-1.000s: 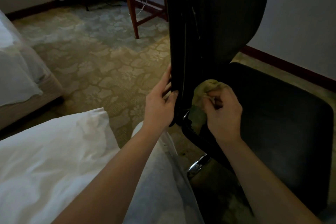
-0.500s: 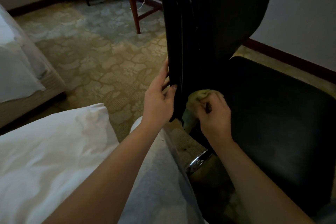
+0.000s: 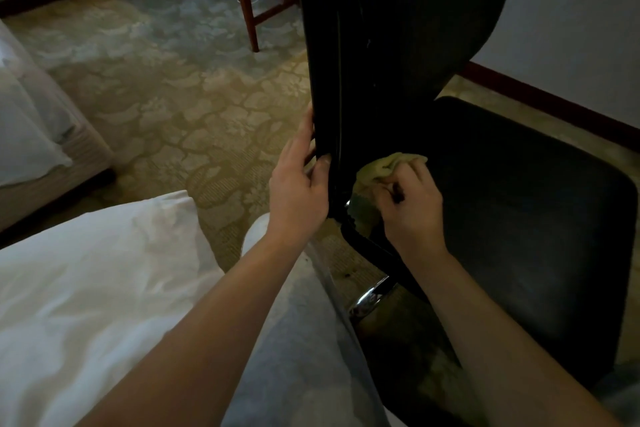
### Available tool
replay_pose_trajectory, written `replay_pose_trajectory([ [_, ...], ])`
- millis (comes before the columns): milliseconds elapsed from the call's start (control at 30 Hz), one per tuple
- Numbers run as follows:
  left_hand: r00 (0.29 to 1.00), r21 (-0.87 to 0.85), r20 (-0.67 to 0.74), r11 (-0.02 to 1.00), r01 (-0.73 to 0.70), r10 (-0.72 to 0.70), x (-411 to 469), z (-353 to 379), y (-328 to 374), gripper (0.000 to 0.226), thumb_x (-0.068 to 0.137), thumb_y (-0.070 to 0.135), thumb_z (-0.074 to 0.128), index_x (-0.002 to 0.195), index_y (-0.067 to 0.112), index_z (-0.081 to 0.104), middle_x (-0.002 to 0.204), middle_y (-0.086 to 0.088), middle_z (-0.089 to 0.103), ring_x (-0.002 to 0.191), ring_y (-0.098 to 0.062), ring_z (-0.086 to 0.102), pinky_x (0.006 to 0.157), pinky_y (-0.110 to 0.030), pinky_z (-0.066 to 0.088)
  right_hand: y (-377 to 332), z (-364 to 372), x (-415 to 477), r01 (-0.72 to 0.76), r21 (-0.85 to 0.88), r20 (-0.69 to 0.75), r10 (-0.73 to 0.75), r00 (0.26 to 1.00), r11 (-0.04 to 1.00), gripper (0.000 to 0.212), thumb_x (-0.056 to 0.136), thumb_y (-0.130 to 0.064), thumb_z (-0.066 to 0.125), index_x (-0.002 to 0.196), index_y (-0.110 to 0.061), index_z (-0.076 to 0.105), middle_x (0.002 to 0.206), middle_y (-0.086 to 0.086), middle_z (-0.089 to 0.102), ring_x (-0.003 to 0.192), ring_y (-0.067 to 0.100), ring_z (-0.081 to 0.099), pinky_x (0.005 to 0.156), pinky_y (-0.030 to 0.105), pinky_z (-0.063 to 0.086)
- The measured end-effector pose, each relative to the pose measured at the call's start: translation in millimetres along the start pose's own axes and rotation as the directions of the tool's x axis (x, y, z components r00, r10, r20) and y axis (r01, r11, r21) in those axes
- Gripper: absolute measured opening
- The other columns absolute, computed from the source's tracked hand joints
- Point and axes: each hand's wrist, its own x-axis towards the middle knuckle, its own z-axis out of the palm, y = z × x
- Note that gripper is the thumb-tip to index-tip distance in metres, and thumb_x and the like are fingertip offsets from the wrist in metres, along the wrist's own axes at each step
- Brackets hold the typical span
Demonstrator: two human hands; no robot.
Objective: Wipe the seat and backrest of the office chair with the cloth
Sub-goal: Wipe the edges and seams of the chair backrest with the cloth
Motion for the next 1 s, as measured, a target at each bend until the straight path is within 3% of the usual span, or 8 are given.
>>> replay_pose_trajectory([
  [200,1.0,0.024,-0.024,1.0,-0.006,0.007,-1.0,2.9,-0.1,0.067,0.101,0.003,0.052,0.158,0.03,0.029,0.133,0.024,0.051,0.128,0.007,0.051,0.108,-0.023,0.046,17.4,32.5,-20.3,-0.06,-0.123,-0.004,0.06,0.998,0.991,0.011,0.09,-0.003,0.069,0.082,-0.003,0.061,0.097,0.005,0.055,0.077,0.006,0.05,0.07,0.037,0.054],
  [267,1.0,0.024,-0.022,1.0,-0.001,0.001,-1.6,2.8,2.0,0.067,0.101,0.001,0.052,0.158,0.029,0.029,0.135,0.017,0.053,0.128,0.006,0.051,0.107,-0.022,0.046,12.2,29.4,-22.1,-0.063,-0.098,-0.054,0.058,0.997,0.993,0.008,0.089,-0.004,0.071,0.084,-0.004,0.065,0.097,0.003,0.056,0.078,0.005,0.052,0.072,0.029,0.054],
  [333,1.0,0.04,-0.018,0.999,0.0,0.001,-1.2,2.8,1.9,0.069,0.101,0.001,0.051,0.158,0.03,0.028,0.132,0.019,0.053,0.127,0.006,0.052,0.108,-0.024,0.047,4.5,21.4,-20.1,-0.045,-0.074,-0.144,0.034,0.989,0.996,0.01,0.087,-0.003,0.072,0.082,-0.004,0.064,0.094,0.0,0.053,0.075,0.001,0.047,0.069,0.011,0.046],
  [400,1.0,0.048,-0.025,0.999,0.001,0.001,-1.6,3.2,0.0,0.069,0.1,0.002,0.051,0.159,0.03,0.027,0.133,0.016,0.054,0.127,0.003,0.053,0.109,-0.03,0.048,-0.1,18.3,-16.9,-0.024,-0.082,-0.176,0.009,0.984,0.996,0.014,0.087,-0.002,0.07,0.077,-0.004,0.06,0.092,-0.001,0.048,0.071,0.001,0.042,0.066,0.007,0.04],
  [600,0.999,0.043,-0.034,0.999,-0.007,0.009,-3.0,3.3,-1.0,0.069,0.099,0.003,0.051,0.16,0.026,0.026,0.138,0.009,0.054,0.133,-0.005,0.052,0.11,-0.038,0.048,12.4,38.6,-20.2,-0.013,-0.226,-0.124,-0.015,0.992,0.974,0.019,0.085,0.003,0.069,0.075,-0.002,0.054,0.093,0.014,0.052,0.073,0.023,0.054,0.058,0.044,0.054],
  [800,0.999,0.051,-0.047,0.999,-0.016,0.018,-5.6,3.9,-0.1,0.069,0.099,0.006,0.049,0.16,0.027,0.025,0.138,0.006,0.055,0.13,-0.004,0.054,0.107,-0.041,0.051,9.8,65.8,-24.9,-0.109,-0.294,-0.143,0.069,0.987,0.95,0.014,0.078,0.003,0.07,0.074,-0.002,0.058,0.086,0.018,0.055,0.062,0.033,0.053,0.046,0.04,0.049],
  [900,0.998,0.057,-0.052,0.998,-0.022,0.025,-4.5,5.4,0.8,0.068,0.099,0.007,0.049,0.16,0.026,0.025,0.139,0.009,0.053,0.127,0.0,0.054,0.105,-0.041,0.052,7.0,72.1,-25.4,-0.164,-0.305,-0.138,0.127,0.982,0.938,0.01,0.077,0.0,0.072,0.077,-0.001,0.061,0.088,0.019,0.057,0.063,0.036,0.055,0.049,0.037,0.048],
  [1000,0.998,0.062,-0.052,0.998,-0.02,0.024,-3.4,5.7,1.6,0.069,0.099,0.006,0.05,0.16,0.027,0.026,0.137,0.013,0.051,0.127,0.001,0.053,0.105,-0.04,0.052,8.3,65.7,-25.0,-0.162,-0.299,-0.113,0.134,0.985,0.94,0.008,0.083,-0.006,0.07,0.08,-0.002,0.064,0.091,0.016,0.058,0.068,0.034,0.057,0.055,0.044,0.053],
])
